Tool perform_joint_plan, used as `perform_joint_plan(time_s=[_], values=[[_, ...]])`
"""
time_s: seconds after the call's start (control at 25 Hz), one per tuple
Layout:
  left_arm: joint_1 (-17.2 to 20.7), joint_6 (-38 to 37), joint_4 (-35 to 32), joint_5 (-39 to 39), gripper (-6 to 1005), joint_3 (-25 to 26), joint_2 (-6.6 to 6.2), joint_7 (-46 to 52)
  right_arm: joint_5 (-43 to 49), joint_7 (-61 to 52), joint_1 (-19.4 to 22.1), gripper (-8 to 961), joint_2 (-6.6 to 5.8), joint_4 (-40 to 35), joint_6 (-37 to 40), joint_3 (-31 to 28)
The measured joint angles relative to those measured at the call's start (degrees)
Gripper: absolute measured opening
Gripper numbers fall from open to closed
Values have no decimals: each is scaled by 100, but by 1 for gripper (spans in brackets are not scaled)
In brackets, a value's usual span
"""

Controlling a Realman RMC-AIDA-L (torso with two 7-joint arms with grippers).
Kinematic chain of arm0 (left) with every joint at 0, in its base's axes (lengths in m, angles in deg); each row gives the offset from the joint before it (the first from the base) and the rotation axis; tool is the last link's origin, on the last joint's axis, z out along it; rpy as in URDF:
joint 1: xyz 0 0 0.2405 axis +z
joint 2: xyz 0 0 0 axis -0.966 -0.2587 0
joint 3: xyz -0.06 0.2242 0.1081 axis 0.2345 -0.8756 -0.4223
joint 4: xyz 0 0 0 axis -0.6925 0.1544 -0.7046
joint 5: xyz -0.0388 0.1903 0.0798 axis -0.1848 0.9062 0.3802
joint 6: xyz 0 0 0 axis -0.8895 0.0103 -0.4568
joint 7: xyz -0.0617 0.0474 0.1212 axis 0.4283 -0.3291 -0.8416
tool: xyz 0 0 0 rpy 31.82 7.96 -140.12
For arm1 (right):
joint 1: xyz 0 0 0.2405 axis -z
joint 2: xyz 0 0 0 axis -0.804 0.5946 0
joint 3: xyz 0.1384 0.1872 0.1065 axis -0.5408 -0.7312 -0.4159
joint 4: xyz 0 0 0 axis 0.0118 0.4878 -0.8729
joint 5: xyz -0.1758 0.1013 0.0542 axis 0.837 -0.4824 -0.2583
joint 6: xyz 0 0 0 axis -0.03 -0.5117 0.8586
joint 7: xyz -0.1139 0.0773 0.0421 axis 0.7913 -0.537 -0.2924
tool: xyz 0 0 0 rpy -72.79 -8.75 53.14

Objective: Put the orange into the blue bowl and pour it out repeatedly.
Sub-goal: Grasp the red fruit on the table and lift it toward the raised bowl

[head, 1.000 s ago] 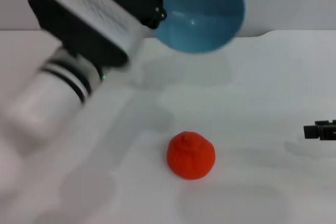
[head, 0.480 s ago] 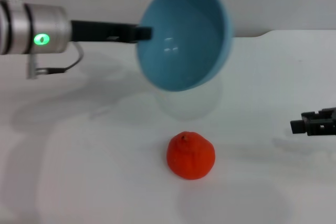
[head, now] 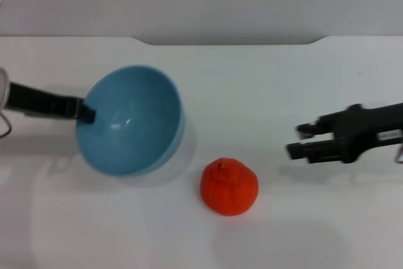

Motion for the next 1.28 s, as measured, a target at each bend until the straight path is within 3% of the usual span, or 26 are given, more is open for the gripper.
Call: perform_joint_plan(time_s=[0.16,0.36,0.52,0.8,1.28], values=[[173,-202,-245,188,0,8,5,74,-338,484,-501,499,0,888,-277,312],[393,-380,-764,273,-1,12,2,172,-346,508,-816,499,1,1321,-670,749],[415,-600,-932,578,-1,3,2,270,-331,488,-876,499,5,1410,-1191,1574],[374,-705,-943,777,-1,-98,20,300,-492,471,-931,499,24,1667,-1952,2477],[308,-651,-950,741,0,-395,39,364,-517,345,-888,500,41,1984,-3251,3407]])
